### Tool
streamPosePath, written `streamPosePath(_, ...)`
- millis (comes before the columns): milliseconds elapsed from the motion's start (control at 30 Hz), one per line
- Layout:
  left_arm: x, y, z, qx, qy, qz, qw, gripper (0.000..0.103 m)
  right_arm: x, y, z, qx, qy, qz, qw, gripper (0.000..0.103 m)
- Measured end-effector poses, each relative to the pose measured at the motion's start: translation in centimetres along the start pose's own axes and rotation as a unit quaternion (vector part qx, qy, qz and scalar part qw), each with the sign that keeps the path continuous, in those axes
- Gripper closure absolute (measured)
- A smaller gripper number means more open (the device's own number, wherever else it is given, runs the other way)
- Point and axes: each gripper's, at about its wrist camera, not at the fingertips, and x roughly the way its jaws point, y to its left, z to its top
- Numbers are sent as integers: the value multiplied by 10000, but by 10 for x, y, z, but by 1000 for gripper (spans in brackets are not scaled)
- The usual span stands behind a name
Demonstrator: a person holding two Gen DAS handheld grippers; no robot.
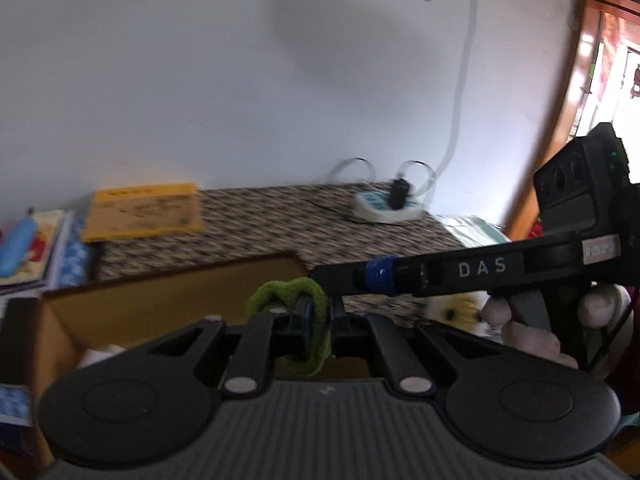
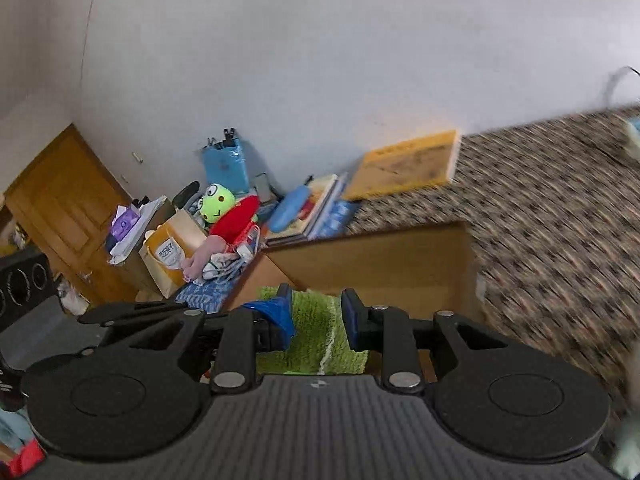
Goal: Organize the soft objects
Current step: 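Carry the green towel over the box and open both tools, then move the right tool toward the clear plastic bag with pink item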
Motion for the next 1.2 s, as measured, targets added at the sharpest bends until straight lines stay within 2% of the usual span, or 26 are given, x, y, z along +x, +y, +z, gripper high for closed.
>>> streamPosePath(300, 20, 82, 9, -160, 170, 524, 9984, 102, 77, 35, 13, -693, -49, -429, 9967, 94)
streamPosePath(467, 44, 113, 8, -271, 478, 956, 9939, 102, 97, 40, 11, -673, -80, -711, 9952, 93)
streamPosePath(600, 42, 119, 0, -367, 625, 969, 9927, 101, 97, 38, 5, -513, -116, -813, 9953, 93)
streamPosePath(800, 39, 108, -8, -198, 803, 1234, 9889, 98, 90, 36, -2, -266, -119, -1151, 9929, 92)
streamPosePath(867, 39, 101, -8, -136, 861, 1323, 9874, 89, 86, 38, -5, -211, -141, -1272, 9916, 92)
streamPosePath(900, 40, 99, -9, -114, 885, 1377, 9864, 74, 86, 38, -6, -195, -135, -1319, 9910, 92)
streamPosePath(1033, 39, 87, -9, 0, 933, 1608, 9826, 44, 80, 41, -11, -154, -171, -1432, 9894, 92)
streamPosePath(1100, 37, 80, -10, 109, 917, 1797, 9794, 43, 76, 42, -13, -117, -199, -1458, 9891, 92)
streamPosePath(1200, 36, 75, -9, 76, 991, 1891, 9769, 42, 69, 42, -17, -22, -238, -1508, 9883, 91)
